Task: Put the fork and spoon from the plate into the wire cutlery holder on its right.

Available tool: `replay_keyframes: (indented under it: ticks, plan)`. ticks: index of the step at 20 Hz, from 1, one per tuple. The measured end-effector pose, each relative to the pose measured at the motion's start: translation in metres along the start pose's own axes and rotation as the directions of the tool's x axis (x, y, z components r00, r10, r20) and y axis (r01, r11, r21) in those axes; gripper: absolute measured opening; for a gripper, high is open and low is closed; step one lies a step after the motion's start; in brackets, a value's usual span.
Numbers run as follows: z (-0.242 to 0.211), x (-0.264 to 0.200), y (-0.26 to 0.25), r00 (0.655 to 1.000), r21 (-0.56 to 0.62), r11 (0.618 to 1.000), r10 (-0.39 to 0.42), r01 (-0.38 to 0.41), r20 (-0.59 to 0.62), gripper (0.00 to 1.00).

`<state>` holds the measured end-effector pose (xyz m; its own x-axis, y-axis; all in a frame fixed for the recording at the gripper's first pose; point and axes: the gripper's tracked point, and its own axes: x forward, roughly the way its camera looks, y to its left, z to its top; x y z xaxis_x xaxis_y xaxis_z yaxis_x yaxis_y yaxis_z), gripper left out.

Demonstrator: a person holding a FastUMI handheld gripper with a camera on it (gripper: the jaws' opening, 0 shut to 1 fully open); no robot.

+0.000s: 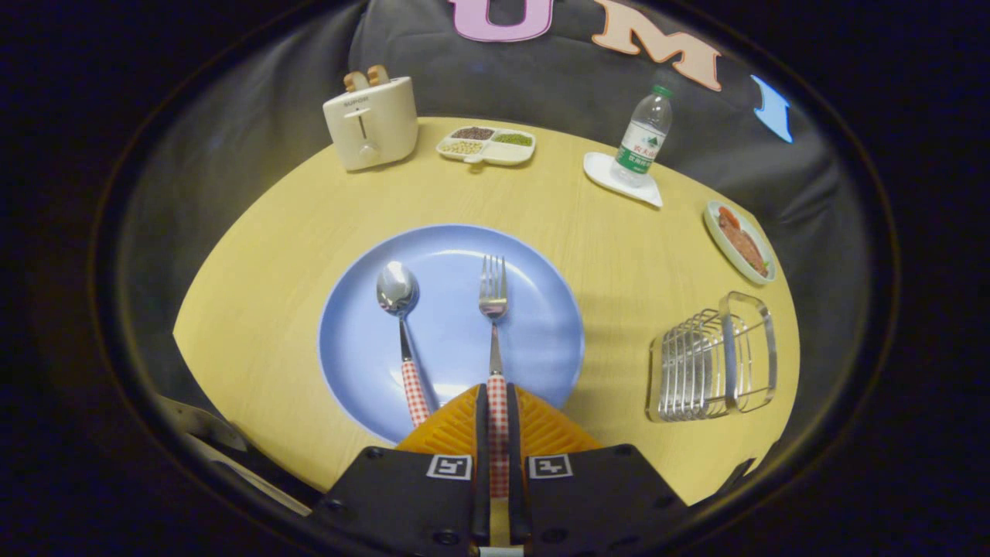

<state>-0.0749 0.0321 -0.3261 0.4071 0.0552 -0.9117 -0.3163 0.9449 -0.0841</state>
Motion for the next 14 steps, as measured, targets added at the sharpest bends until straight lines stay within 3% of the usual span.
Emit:
replay_keyframes:
  ticks: [14]
  plan:
    - [0.03,-0.068,-0.075,0.999,-0.046,0.998,0.041,-0.042,-0.004,0.12]
